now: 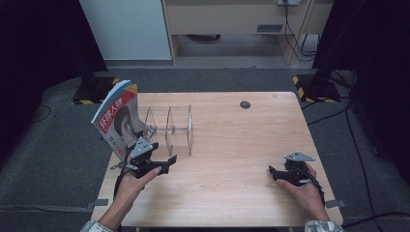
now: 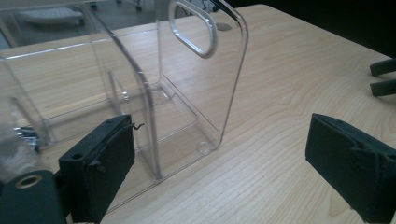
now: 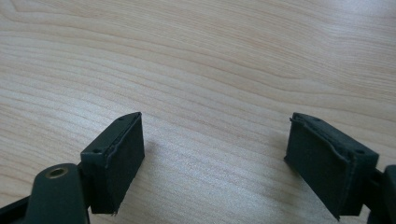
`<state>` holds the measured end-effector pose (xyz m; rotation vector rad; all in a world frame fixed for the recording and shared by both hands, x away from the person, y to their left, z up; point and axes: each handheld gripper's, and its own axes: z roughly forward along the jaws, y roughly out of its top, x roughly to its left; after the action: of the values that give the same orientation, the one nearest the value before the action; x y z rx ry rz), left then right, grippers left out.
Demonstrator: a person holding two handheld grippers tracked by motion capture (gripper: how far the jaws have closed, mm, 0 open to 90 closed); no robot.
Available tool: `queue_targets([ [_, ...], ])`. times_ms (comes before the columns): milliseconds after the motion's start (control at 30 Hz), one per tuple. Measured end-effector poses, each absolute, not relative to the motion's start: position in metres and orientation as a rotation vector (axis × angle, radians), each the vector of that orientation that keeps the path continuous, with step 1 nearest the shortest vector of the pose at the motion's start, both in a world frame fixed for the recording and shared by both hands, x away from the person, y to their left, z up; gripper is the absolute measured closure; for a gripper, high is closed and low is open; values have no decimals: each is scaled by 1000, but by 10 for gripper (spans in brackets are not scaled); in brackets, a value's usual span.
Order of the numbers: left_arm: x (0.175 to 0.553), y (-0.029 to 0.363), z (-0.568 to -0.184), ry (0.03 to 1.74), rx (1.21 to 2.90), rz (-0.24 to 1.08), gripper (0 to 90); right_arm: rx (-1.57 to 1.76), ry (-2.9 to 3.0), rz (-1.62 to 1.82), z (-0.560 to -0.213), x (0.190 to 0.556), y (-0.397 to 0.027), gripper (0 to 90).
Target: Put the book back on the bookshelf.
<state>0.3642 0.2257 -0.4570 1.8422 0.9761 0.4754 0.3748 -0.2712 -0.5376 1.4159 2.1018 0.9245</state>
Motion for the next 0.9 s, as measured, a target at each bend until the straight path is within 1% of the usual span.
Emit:
queue_targets([
  [900,377,164,-478,904,1973,367,70,1415,2104,925,-538,375,-271,191],
])
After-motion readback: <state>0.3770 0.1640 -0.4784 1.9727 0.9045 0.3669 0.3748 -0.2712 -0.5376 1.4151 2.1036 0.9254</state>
